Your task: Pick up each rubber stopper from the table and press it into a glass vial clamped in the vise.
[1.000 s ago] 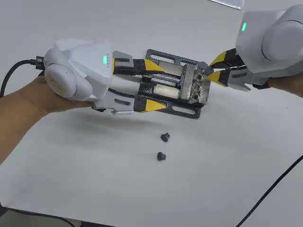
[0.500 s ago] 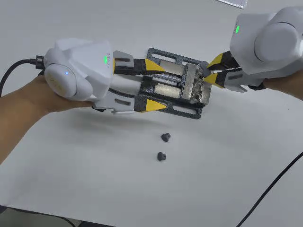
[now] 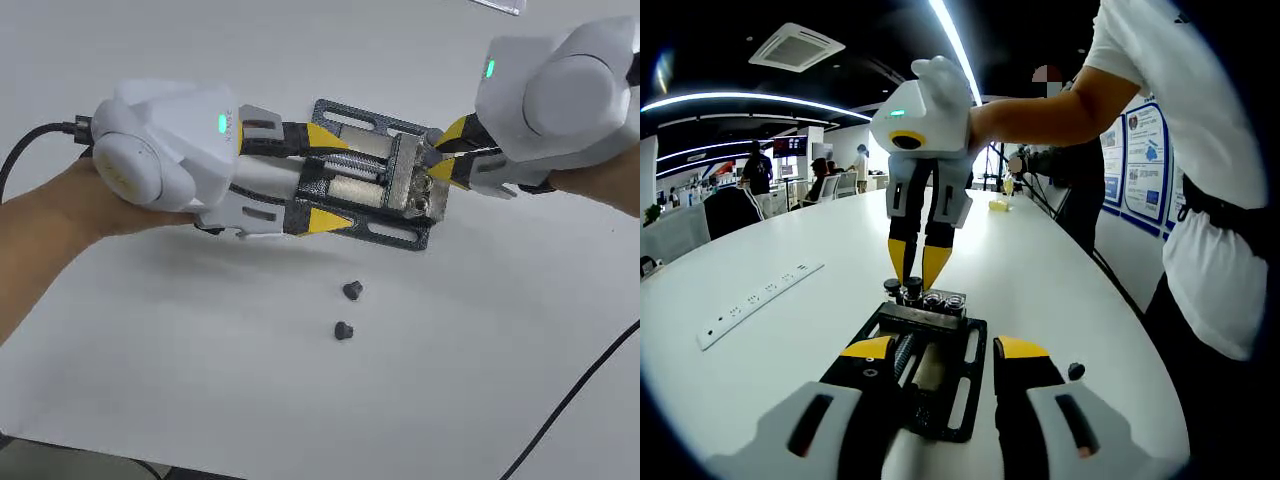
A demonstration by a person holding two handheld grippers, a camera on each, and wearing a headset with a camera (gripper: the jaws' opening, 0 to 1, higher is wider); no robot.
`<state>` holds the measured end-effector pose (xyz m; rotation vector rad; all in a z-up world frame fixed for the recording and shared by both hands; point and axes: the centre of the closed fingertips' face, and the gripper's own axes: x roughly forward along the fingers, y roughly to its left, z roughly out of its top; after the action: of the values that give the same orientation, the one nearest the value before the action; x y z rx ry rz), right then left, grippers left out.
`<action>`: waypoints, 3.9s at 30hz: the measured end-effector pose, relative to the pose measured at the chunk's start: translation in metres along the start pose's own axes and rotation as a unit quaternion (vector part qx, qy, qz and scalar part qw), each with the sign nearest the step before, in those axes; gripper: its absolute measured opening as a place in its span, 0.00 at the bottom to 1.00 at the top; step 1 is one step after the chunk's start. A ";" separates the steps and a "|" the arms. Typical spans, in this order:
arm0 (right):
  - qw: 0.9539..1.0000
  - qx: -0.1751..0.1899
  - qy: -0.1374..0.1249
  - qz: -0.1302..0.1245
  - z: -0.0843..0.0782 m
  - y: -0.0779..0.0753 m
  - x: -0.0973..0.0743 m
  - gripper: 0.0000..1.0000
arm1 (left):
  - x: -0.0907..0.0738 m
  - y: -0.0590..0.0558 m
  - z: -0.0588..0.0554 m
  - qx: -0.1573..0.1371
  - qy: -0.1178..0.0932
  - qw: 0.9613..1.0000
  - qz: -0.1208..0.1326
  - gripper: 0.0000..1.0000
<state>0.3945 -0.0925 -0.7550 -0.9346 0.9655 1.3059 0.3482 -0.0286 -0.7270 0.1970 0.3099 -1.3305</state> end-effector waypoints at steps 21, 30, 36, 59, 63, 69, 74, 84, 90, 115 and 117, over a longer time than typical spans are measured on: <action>1.000 -0.005 0.008 -0.004 0.000 0.002 -0.001 0.13 | 0.001 -0.002 -0.003 -0.002 0.000 1.000 -0.004 0.36; 1.000 -0.009 0.012 -0.007 -0.001 0.002 -0.002 0.12 | 0.000 -0.001 -0.002 -0.002 -0.001 1.000 -0.003 0.36; 1.000 -0.005 0.009 -0.010 -0.002 0.002 -0.002 0.12 | 0.001 -0.002 -0.001 0.000 0.000 1.000 -0.003 0.36; 1.000 -0.007 0.012 -0.026 -0.001 0.001 -0.002 0.12 | 0.003 -0.003 -0.003 -0.001 0.003 1.000 -0.006 0.35; 1.000 -0.003 0.010 -0.024 -0.001 0.001 -0.002 0.12 | 0.003 -0.003 -0.003 -0.002 0.003 1.000 -0.006 0.35; 1.000 -0.003 0.011 -0.023 -0.001 0.002 -0.002 0.13 | 0.002 -0.003 -0.003 -0.003 0.004 1.000 -0.005 0.35; 1.000 -0.007 0.017 -0.022 -0.004 0.002 -0.001 0.13 | 0.002 -0.003 -0.004 -0.003 0.005 1.000 -0.004 0.34; 1.000 -0.002 0.001 -0.025 0.002 0.000 -0.004 0.12 | 0.002 -0.003 -0.004 -0.004 0.005 1.000 -0.003 0.34; 1.000 -0.001 0.000 -0.026 0.002 -0.003 -0.005 0.12 | 0.001 -0.001 -0.004 -0.005 0.004 1.000 -0.001 0.34; 1.000 -0.007 0.003 -0.026 0.001 -0.005 -0.006 0.11 | 0.003 -0.001 -0.003 -0.005 0.005 1.000 -0.001 0.34; 1.000 -0.008 0.003 -0.026 0.002 -0.005 -0.007 0.12 | 0.003 -0.002 -0.003 -0.005 0.004 1.000 -0.001 0.34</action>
<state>0.3995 -0.0935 -0.7482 -0.9693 0.9316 1.2694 0.3470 -0.0307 -0.7308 0.1947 0.3235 -1.3307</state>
